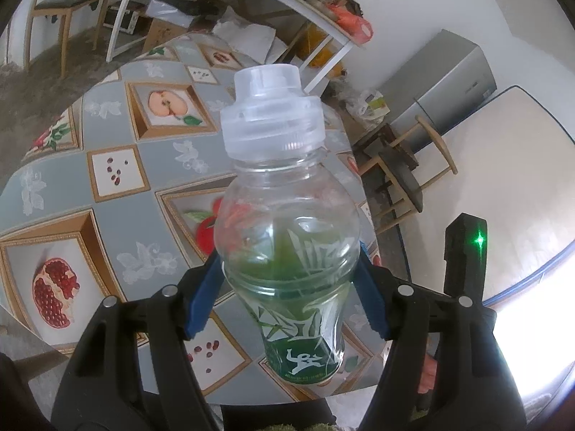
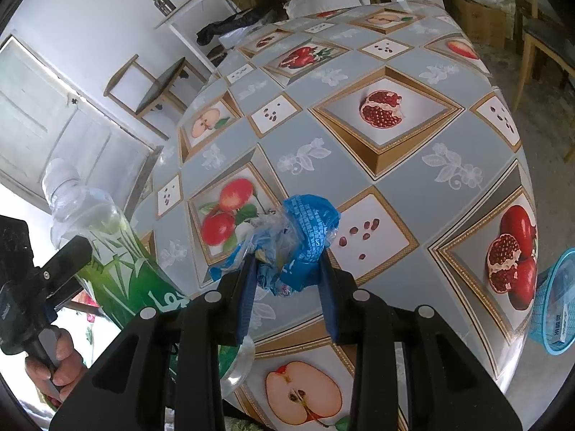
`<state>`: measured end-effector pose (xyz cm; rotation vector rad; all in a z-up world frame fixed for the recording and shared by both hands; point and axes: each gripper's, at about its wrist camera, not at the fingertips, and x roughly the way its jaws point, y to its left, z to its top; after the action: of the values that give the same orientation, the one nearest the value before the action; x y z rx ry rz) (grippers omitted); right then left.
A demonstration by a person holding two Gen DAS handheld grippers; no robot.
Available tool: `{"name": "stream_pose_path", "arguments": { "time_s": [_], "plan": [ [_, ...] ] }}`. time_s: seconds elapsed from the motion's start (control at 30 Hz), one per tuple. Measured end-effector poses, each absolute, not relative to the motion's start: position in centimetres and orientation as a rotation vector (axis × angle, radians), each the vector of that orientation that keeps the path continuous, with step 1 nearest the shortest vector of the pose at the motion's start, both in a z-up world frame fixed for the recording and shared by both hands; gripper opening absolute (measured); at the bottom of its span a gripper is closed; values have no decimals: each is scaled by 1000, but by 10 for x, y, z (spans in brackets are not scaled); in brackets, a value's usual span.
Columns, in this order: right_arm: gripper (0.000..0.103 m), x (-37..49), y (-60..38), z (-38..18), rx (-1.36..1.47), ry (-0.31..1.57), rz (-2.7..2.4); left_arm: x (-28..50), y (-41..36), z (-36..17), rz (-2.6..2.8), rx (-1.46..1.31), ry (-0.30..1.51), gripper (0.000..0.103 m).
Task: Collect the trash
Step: 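Carry bottle and blue wrapper to the blue wastebasket and release both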
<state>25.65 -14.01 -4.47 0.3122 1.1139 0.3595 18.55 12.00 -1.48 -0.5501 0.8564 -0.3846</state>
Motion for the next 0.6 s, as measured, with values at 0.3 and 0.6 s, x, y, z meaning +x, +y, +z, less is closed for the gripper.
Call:
{"name": "stream_pose_path", "arguments": {
  "time_s": [0.3, 0.6],
  "plan": [
    [32, 255, -138, -40, 310, 1102, 362, 180, 117, -3, -409, -533, 821, 65],
    [32, 254, -141, -34, 321, 1081, 365, 180, 114, -1, -407, -528, 817, 65]
  ]
}}
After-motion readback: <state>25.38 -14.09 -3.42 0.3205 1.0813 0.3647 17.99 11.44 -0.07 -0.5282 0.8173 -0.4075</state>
